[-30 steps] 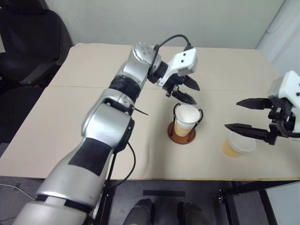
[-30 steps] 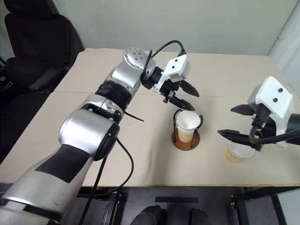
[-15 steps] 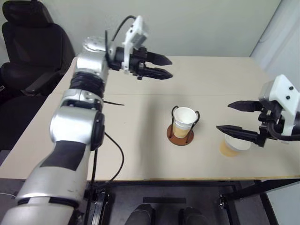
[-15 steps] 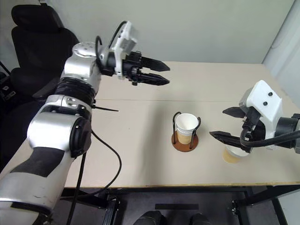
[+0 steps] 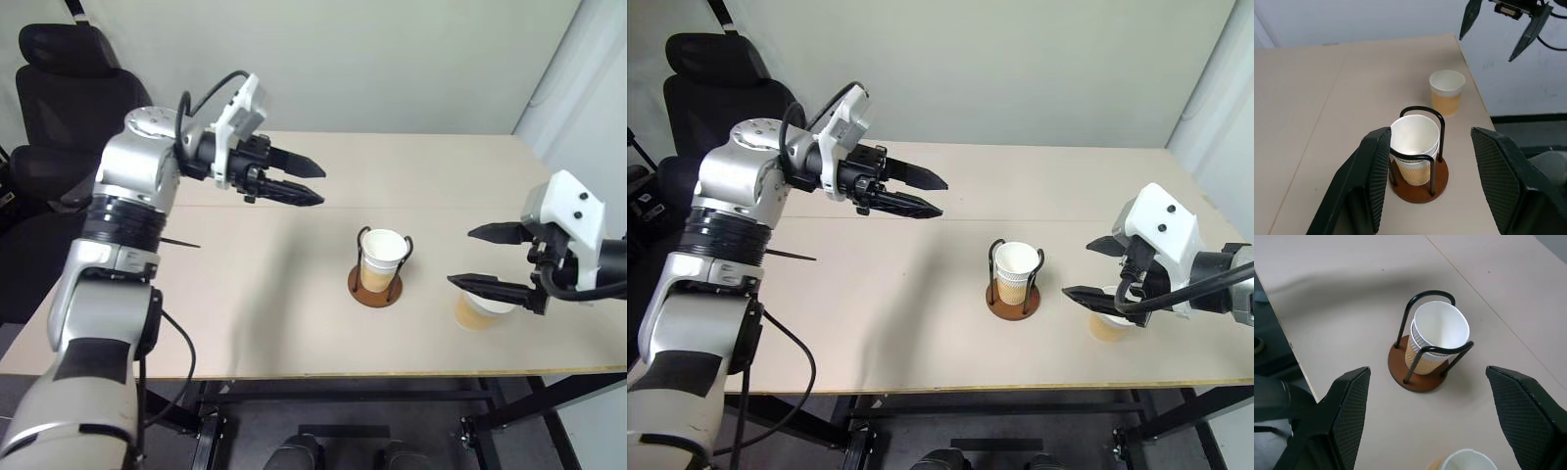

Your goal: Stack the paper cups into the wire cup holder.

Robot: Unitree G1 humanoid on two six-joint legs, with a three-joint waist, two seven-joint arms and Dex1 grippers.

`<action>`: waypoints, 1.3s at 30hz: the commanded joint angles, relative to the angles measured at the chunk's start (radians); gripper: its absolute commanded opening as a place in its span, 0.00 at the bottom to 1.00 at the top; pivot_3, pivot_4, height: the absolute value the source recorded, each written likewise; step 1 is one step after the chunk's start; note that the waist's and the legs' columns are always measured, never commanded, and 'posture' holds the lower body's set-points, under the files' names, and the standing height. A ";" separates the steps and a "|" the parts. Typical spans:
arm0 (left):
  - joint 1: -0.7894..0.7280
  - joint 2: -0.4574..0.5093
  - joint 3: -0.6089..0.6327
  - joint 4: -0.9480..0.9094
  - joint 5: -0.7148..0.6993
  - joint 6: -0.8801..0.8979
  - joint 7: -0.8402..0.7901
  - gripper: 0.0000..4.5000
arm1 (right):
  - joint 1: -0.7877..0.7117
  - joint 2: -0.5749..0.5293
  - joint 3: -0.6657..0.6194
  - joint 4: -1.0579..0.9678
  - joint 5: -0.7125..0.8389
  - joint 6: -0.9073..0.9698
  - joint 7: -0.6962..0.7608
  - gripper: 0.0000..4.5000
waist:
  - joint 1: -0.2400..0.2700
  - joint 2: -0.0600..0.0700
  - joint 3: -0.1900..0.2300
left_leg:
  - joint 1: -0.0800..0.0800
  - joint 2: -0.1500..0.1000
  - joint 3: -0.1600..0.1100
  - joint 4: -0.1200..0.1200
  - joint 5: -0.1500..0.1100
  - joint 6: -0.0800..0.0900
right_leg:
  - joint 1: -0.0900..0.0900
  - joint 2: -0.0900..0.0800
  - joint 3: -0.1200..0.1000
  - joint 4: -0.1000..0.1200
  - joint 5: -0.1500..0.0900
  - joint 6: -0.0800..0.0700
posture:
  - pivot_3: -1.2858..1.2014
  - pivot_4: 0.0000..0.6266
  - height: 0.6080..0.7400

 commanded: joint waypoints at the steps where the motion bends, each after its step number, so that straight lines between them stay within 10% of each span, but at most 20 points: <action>1: 0.007 0.039 -0.009 -0.044 -0.041 -0.003 -0.029 0.61 | 0.030 -0.039 0.005 -0.001 -0.055 -0.027 0.034 0.85 | -0.002 0.000 -0.002 | 0.002 -0.001 0.001 -0.001 -0.001 0.001 | 0.001 0.003 -0.003 0.000 -0.001 0.000 | 0.52 0.00 1.00; 18: 0.117 0.157 -0.028 -0.224 -0.151 0.043 -0.029 0.61 | 0.241 -0.093 0.027 0.049 -0.319 -0.174 0.206 0.85 | -0.012 0.000 -0.009 | 0.005 0.000 -0.002 -0.001 -0.004 -0.001 | 0.004 -0.001 0.001 -0.002 -0.003 -0.001 | 0.52 0.00 1.00; 39: 0.194 0.166 -0.010 -0.304 -0.143 0.056 -0.029 0.61 | 0.080 -0.044 0.424 0.201 -0.594 -0.358 0.299 0.85 | -0.020 0.000 -0.010 | 0.006 0.001 -0.001 -0.004 -0.004 -0.001 | 0.005 -0.001 0.000 -0.004 -0.003 -0.001 | 0.52 0.00 1.00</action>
